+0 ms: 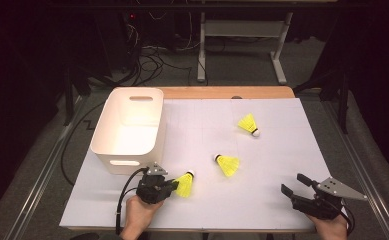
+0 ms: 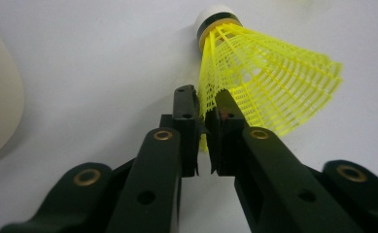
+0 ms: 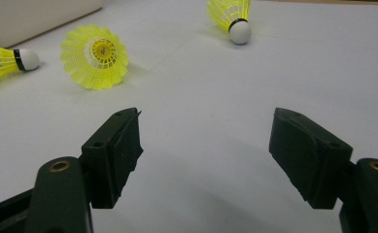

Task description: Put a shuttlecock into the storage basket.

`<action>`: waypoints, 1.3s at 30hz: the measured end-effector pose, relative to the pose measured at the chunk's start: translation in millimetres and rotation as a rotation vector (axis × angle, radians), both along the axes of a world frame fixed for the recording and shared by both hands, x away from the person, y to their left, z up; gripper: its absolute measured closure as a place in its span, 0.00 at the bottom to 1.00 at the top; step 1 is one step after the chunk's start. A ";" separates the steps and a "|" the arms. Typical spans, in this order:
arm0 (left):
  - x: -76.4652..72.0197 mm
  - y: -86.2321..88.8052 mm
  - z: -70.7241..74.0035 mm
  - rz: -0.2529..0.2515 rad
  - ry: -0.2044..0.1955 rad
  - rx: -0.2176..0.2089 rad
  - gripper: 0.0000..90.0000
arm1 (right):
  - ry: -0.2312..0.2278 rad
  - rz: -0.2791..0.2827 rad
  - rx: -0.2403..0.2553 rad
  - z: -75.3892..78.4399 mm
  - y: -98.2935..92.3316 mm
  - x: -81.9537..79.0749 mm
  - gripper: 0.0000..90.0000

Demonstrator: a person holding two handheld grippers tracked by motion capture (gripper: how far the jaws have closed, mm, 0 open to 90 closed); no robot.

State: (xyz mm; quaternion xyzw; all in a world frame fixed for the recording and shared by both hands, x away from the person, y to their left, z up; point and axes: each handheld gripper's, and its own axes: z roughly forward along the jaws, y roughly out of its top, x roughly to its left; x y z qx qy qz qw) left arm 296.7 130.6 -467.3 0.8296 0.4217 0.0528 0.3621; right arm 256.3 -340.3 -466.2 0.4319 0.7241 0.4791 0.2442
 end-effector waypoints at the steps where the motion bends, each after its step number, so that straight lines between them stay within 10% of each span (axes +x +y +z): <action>1: 0.1 -0.5 0.2 -0.001 0.000 0.000 0.95 | 0.000 0.000 0.000 0.0 0.0 0.0 0.31; 39: 14.4 -8.4 22.0 0.017 -0.006 0.084 0.99 | 0.019 0.033 -0.008 -1.6 2.5 0.7 0.31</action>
